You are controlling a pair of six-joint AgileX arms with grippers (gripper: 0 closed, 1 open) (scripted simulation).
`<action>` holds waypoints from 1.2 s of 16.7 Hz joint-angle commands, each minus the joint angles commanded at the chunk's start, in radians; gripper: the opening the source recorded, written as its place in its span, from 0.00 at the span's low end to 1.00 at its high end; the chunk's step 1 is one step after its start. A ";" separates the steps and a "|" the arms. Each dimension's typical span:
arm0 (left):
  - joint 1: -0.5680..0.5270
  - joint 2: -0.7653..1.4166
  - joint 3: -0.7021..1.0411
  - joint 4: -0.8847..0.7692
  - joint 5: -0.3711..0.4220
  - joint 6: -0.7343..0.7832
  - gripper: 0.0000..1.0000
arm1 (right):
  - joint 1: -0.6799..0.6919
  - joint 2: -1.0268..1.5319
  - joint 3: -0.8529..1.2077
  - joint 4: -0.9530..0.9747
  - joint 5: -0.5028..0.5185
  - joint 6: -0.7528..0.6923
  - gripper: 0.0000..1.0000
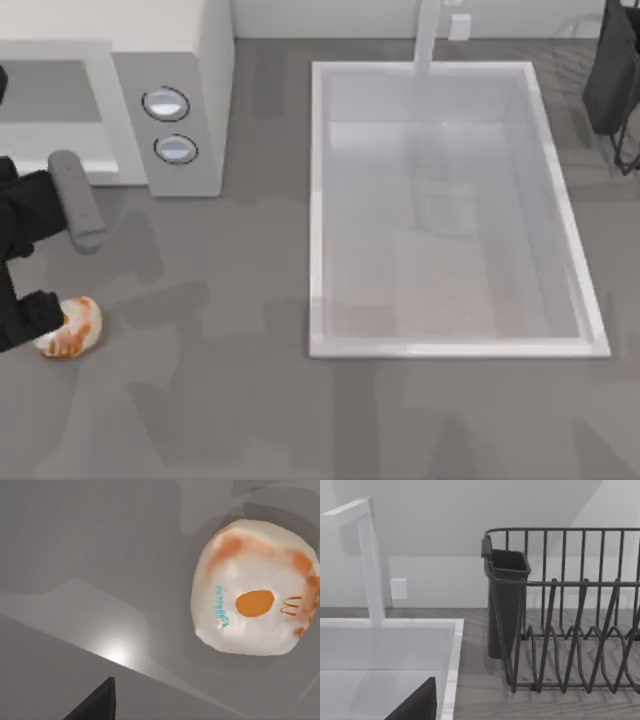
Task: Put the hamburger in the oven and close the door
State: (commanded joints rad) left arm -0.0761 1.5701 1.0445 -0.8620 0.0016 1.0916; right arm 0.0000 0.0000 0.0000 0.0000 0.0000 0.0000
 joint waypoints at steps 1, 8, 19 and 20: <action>-0.003 0.061 0.039 -0.032 0.000 0.041 1.00 | 0.000 0.000 0.000 0.000 0.000 0.000 1.00; -0.010 0.206 0.137 -0.114 0.001 0.143 1.00 | 0.000 0.000 0.000 0.000 0.000 0.000 1.00; 0.019 0.268 -0.043 0.125 0.002 0.177 1.00 | 0.000 0.000 0.000 0.000 0.000 0.000 1.00; 0.014 0.285 -0.048 0.147 0.002 0.173 1.00 | 0.000 0.000 0.000 0.000 0.000 0.000 1.00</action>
State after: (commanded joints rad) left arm -0.0618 1.8553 0.9961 -0.7149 0.0035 1.2643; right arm 0.0000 0.0000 0.0000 0.0000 0.0000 0.0000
